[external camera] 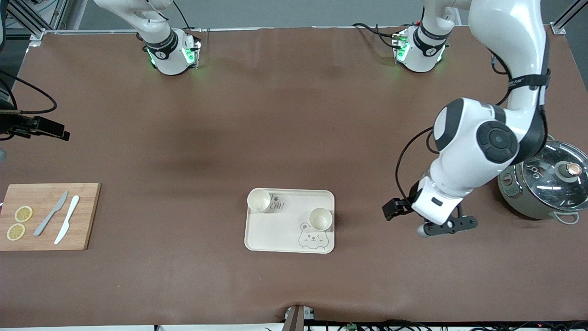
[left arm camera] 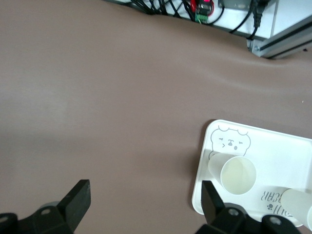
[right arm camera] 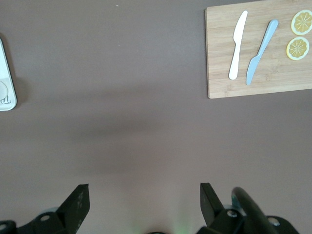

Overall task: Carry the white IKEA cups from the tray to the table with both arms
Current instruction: 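Reach the left gripper down to the cup on the tray, then grasp the cup with the left gripper while the right gripper reaches the other cup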

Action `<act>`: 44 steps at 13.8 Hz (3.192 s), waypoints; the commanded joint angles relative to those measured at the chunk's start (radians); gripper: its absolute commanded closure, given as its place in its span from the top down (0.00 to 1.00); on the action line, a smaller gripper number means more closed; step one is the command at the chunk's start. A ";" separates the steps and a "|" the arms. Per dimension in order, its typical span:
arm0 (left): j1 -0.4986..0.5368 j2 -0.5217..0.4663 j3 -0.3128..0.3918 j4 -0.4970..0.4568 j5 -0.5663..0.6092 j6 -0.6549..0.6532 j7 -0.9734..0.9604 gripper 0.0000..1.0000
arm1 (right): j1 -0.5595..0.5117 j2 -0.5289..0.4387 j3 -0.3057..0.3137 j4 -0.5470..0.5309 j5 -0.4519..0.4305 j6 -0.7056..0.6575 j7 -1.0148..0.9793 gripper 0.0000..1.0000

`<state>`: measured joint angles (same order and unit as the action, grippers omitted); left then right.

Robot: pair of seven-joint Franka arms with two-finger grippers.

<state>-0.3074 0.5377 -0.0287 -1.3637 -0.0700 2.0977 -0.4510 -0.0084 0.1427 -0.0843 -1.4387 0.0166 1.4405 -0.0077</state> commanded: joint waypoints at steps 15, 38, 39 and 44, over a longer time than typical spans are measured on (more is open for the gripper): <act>-0.131 0.106 0.004 0.031 0.119 0.128 -0.015 1.00 | 0.019 0.077 0.018 0.011 0.137 -0.015 0.139 1.00; -0.226 0.340 0.004 0.031 0.119 0.418 -0.100 0.00 | 0.344 0.360 0.018 0.020 0.255 0.288 0.811 1.00; -0.226 0.332 0.007 0.031 0.121 0.418 -0.098 0.00 | 0.366 0.382 0.018 0.020 0.255 0.314 0.815 1.00; -0.205 0.210 0.012 0.025 0.130 0.362 -0.090 0.00 | 0.429 0.475 0.018 0.017 0.255 0.481 0.828 1.00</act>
<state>-0.5226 0.8315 -0.0225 -1.3133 0.0321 2.5093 -0.5343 0.4026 0.5827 -0.0577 -1.4374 0.2565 1.8822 0.8075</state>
